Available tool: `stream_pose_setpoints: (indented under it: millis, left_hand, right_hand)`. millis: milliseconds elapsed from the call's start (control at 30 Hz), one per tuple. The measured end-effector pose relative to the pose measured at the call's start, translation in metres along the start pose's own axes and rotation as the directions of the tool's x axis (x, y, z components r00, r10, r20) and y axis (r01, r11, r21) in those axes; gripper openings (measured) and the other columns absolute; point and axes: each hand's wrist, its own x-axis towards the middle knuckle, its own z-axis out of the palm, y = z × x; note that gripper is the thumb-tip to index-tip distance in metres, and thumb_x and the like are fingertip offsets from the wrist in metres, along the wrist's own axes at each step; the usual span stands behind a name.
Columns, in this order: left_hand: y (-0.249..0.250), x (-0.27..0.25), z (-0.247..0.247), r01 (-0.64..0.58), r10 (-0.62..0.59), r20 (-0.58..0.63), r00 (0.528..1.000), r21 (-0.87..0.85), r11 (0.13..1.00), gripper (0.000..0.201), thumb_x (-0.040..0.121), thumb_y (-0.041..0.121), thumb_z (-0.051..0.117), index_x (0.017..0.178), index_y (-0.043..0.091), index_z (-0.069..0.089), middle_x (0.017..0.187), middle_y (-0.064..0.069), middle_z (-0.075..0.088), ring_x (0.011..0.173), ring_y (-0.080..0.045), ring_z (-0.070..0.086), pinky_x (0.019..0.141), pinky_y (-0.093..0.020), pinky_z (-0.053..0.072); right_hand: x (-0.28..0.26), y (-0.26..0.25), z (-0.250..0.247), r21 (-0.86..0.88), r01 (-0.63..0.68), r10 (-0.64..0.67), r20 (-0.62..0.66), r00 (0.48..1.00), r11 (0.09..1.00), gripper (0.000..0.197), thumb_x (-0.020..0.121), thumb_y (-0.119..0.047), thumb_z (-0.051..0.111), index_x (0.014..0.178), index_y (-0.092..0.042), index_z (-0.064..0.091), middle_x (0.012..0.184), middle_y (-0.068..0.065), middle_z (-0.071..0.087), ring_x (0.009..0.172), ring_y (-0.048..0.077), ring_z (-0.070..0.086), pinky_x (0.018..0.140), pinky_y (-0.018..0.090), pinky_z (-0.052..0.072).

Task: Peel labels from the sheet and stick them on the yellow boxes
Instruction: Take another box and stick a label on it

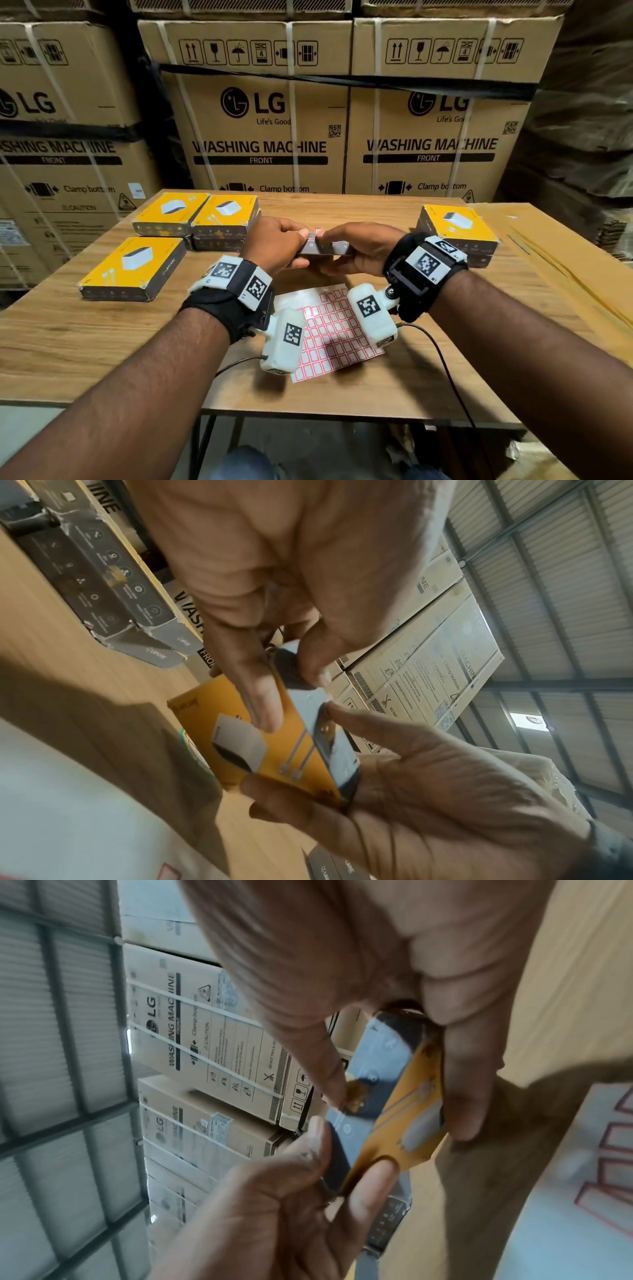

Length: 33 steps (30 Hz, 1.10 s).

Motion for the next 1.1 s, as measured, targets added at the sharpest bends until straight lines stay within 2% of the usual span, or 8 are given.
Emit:
stream_pose_setpoints:
  millis: [67,167,300,433,667,800,933,1100]
  left_hand:
    - [-0.004,0.0,0.002,-0.049,0.048,-0.026,0.999,-0.029,0.998,0.011,0.093,0.012,0.064,0.087,0.013,0.073,0.108,-0.012,0.067,0.09,-0.024,0.068,0.067,-0.037,0.062]
    - [-0.006,0.0,0.004,-0.105,0.102,-0.064,0.993,-0.04,0.994,0.013,0.092,0.015,0.066,0.082,0.018,0.072,0.103,-0.009,0.069,0.088,-0.024,0.07,0.068,-0.039,0.062]
    - [-0.005,-0.002,0.004,-0.147,0.141,-0.093,0.986,-0.06,0.987,0.015,0.092,0.023,0.067,0.083,0.013,0.073,0.084,-0.006,0.071,0.077,-0.022,0.072,0.064,-0.038,0.062]
    - [-0.004,-0.004,0.007,-0.179,0.172,-0.113,0.979,-0.058,0.982,0.015,0.092,0.024,0.067,0.088,0.011,0.075,0.085,-0.007,0.072,0.076,-0.022,0.072,0.063,-0.037,0.062]
    - [-0.006,-0.006,0.009,-0.189,0.179,-0.138,0.974,-0.06,0.98,0.017,0.09,0.023,0.068,0.093,0.009,0.077,0.09,-0.007,0.073,0.08,-0.02,0.072,0.064,-0.039,0.062]
    - [-0.005,-0.006,0.009,-0.197,0.188,-0.143,0.972,-0.057,0.979,0.017,0.09,0.023,0.068,0.093,0.01,0.077,0.089,-0.006,0.073,0.078,-0.02,0.072,0.063,-0.039,0.062]
    - [-0.004,-0.007,0.013,-0.23,0.22,-0.134,0.966,-0.064,0.971,0.018,0.091,0.024,0.067,0.096,0.009,0.077,0.088,-0.005,0.073,0.079,-0.017,0.072,0.062,-0.035,0.062]
    - [0.0,-0.003,0.014,-0.222,0.21,-0.133,0.969,-0.086,0.971,0.017,0.09,0.026,0.067,0.093,0.012,0.076,0.089,-0.006,0.073,0.079,-0.018,0.072,0.06,-0.031,0.06]
  right_hand:
    - [0.0,0.0,0.002,0.08,0.018,-0.018,0.003,1.0,0.997,0.037,0.088,-0.007,0.066,0.123,-0.001,0.054,0.119,0.025,0.06,0.093,0.034,0.069,0.084,0.041,0.059]
    - [0.0,0.001,0.003,0.165,0.046,-0.051,0.023,0.998,0.985,0.038,0.087,-0.002,0.064,0.123,0.0,0.054,0.116,0.027,0.064,0.085,0.032,0.071,0.07,0.034,0.062]
    - [-0.004,0.0,0.005,0.265,0.062,-0.061,-0.013,0.998,0.962,0.017,0.085,0.0,0.061,0.101,-0.004,0.056,0.102,0.021,0.064,0.083,0.028,0.067,0.065,0.029,0.058]
    - [-0.006,-0.001,0.011,0.24,0.056,-0.042,-0.064,0.997,0.969,0.012,0.077,-0.001,0.057,0.088,-0.005,0.055,0.097,0.018,0.063,0.081,0.026,0.063,0.063,0.027,0.053]
    - [-0.009,0.001,0.009,0.224,0.073,-0.055,-0.085,0.995,0.972,0.022,0.086,-0.018,0.067,0.104,-0.01,0.059,0.1,0.016,0.067,0.082,0.024,0.067,0.064,0.029,0.056]
    - [-0.01,0.002,0.011,0.184,0.109,-0.089,-0.111,0.99,0.977,0.011,0.084,-0.008,0.066,0.092,-0.009,0.059,0.095,0.016,0.064,0.081,0.026,0.065,0.065,0.03,0.056]
    - [-0.007,0.001,0.011,0.182,0.129,-0.094,-0.187,0.978,0.975,0.008,0.087,-0.013,0.062,0.094,-0.012,0.058,0.091,0.014,0.065,0.078,0.025,0.065,0.053,0.028,0.054]
    - [-0.005,0.004,0.011,0.178,0.233,-0.201,-0.178,0.963,0.956,0.008,0.096,-0.02,0.058,0.094,-0.016,0.052,0.084,0.012,0.063,0.069,0.024,0.063,0.054,0.03,0.054]
